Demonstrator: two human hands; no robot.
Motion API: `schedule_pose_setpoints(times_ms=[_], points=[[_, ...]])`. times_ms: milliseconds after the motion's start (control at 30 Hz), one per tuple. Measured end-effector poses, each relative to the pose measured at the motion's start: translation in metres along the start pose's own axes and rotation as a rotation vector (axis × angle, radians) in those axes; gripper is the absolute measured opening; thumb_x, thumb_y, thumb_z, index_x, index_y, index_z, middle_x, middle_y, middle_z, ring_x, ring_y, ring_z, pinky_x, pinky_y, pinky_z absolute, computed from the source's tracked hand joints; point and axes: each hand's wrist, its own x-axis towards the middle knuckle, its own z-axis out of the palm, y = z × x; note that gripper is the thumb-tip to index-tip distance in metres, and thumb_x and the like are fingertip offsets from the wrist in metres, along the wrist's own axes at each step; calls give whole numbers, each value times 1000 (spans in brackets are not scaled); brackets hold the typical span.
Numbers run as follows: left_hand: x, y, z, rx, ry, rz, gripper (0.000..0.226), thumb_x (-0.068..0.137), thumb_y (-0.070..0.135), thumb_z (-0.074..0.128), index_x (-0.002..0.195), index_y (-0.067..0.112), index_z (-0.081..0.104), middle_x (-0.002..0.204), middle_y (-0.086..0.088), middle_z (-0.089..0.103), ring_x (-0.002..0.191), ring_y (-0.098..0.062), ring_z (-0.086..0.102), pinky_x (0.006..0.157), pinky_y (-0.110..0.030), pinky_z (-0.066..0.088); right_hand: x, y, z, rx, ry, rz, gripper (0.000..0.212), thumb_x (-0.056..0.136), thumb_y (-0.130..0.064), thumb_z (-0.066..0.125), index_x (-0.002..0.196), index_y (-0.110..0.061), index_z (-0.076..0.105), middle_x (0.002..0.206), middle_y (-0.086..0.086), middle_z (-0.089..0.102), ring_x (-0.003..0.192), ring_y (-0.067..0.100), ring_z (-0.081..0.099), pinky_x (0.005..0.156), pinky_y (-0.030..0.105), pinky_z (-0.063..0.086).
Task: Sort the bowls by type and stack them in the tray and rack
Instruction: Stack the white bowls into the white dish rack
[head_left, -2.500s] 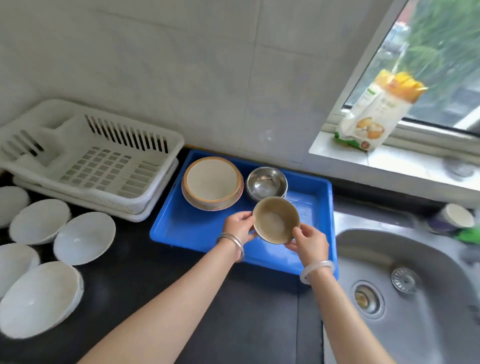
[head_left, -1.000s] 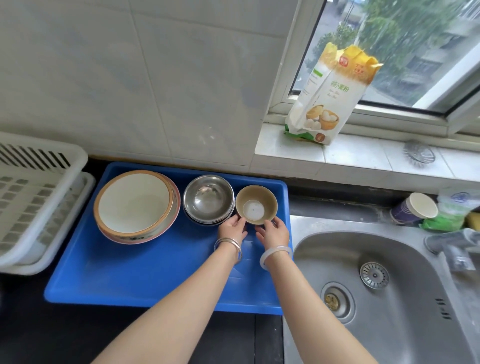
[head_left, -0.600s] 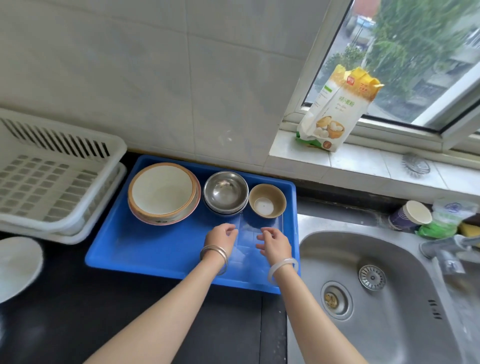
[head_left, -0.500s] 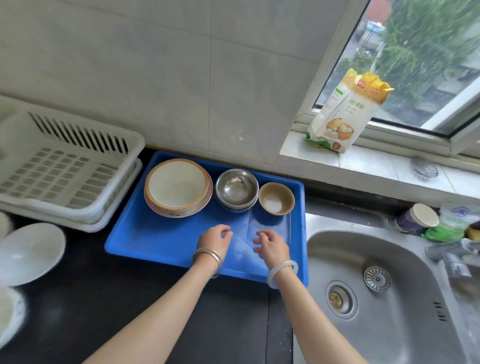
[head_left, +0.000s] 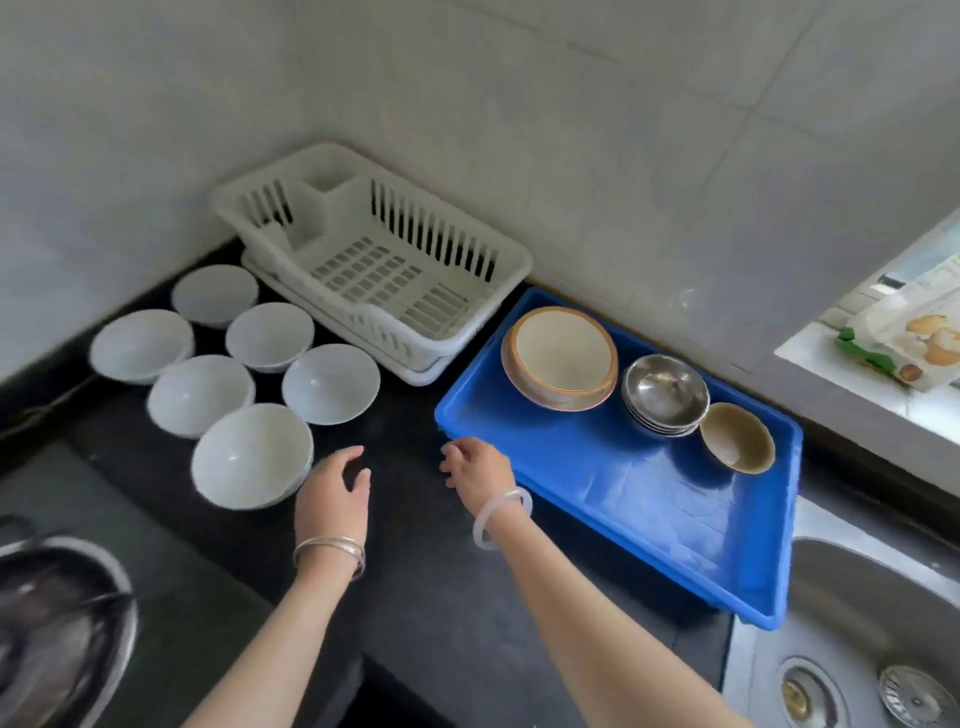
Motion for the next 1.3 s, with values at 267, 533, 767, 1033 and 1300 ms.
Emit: schedule_pose_setpoints(times_ms=[267, 533, 767, 1033, 1300], points=[[28, -71, -45, -18, 258, -161, 40, 83, -4, 57, 120, 9, 60, 148, -13, 34, 135, -29, 36, 108, -38, 33, 52, -63, 74, -83, -148, 64, 37, 91, -33, 45, 123, -17, 56, 115, 9, 65, 102, 30, 64, 93, 48, 51], [48, -91, -55, -310, 239, -360, 71, 83, -5, 49, 145, 22, 27, 143, -7, 45, 124, -30, 48, 101, -37, 38, 82, -85, 104, 274, -77, 225, 26, 89, -5, 42, 113, -9, 51, 96, 13, 60, 75, 29, 64, 77, 39, 58], [53, -107, -54, -468, 214, -422, 60, 86, 2, 49, 141, 22, 35, 134, -6, 55, 116, -27, 56, 96, -31, 39, 78, -90, 92, 364, -22, 213, 36, 85, 3, 45, 118, -7, 54, 106, 10, 58, 88, 31, 66, 73, 35, 59], [56, -118, -53, -611, 213, -399, 49, 88, 3, 46, 134, 18, 45, 128, -9, 58, 109, -24, 56, 98, -39, 45, 44, -105, 78, 215, -91, -6, 21, 84, -1, 52, 75, -18, 60, 83, -2, 63, 70, 15, 67, 59, 29, 60], [62, -121, -60, -962, 251, -522, 29, 97, 20, 37, 117, 15, 57, 111, -5, 58, 104, -30, 58, 91, -35, 45, 27, -117, 109, -145, -168, -20, 15, 84, -8, 56, 71, -10, 63, 76, 6, 72, 64, 17, 72, 70, 36, 61]])
